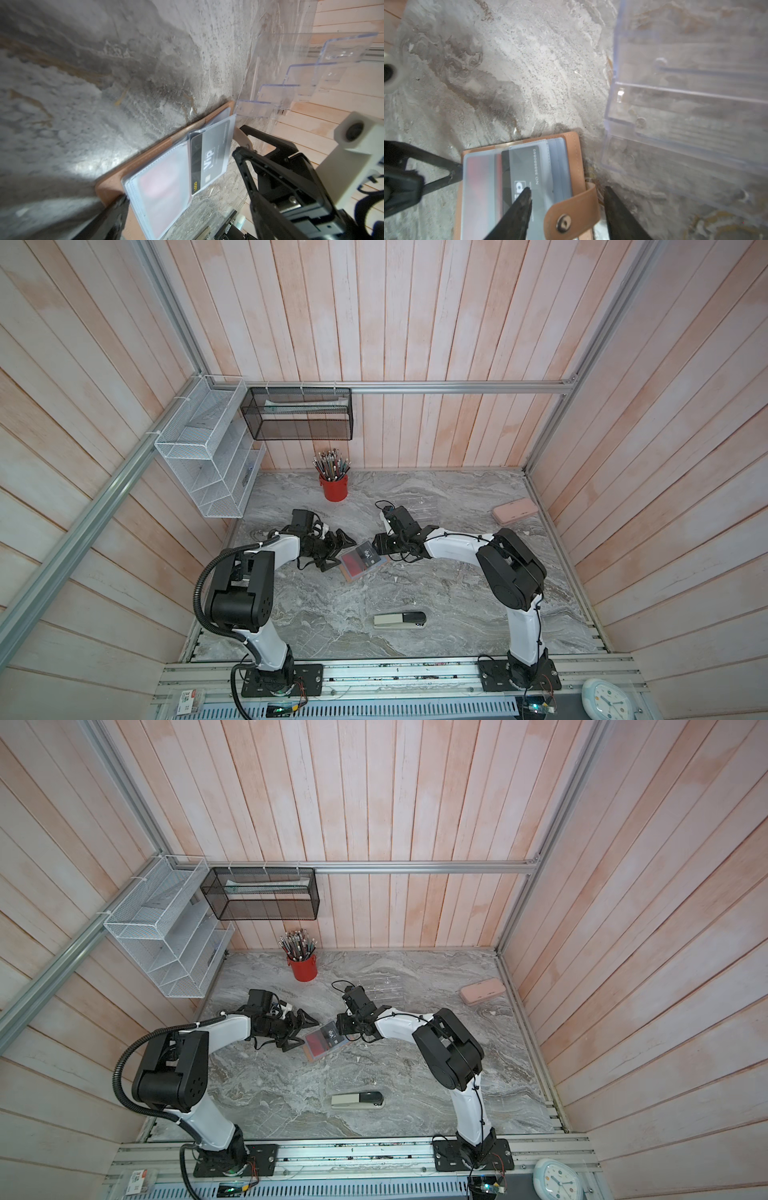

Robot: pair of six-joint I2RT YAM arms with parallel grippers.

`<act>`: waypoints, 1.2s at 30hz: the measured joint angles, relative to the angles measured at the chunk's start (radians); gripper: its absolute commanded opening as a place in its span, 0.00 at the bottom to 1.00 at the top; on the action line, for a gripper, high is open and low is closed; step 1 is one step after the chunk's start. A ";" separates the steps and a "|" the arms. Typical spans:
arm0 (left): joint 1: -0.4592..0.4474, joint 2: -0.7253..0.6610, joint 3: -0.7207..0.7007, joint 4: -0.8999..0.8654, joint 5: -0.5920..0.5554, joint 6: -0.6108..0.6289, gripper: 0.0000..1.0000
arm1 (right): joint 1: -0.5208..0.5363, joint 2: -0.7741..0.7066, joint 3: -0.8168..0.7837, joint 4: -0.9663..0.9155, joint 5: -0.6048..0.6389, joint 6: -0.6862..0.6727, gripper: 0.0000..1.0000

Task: Take the credit cards out of the card holder
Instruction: Move the card holder to the center of the table.

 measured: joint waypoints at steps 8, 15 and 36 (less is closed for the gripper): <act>0.000 0.000 0.000 0.000 0.000 0.000 0.93 | 0.000 0.010 0.027 -0.035 0.092 0.019 0.28; 0.000 0.000 -0.001 0.000 0.000 0.000 0.93 | 0.007 0.010 0.026 -0.047 0.100 0.025 0.11; -0.021 -0.088 -0.064 -0.012 -0.001 0.000 0.93 | 0.060 -0.121 -0.171 -0.065 0.110 0.094 0.11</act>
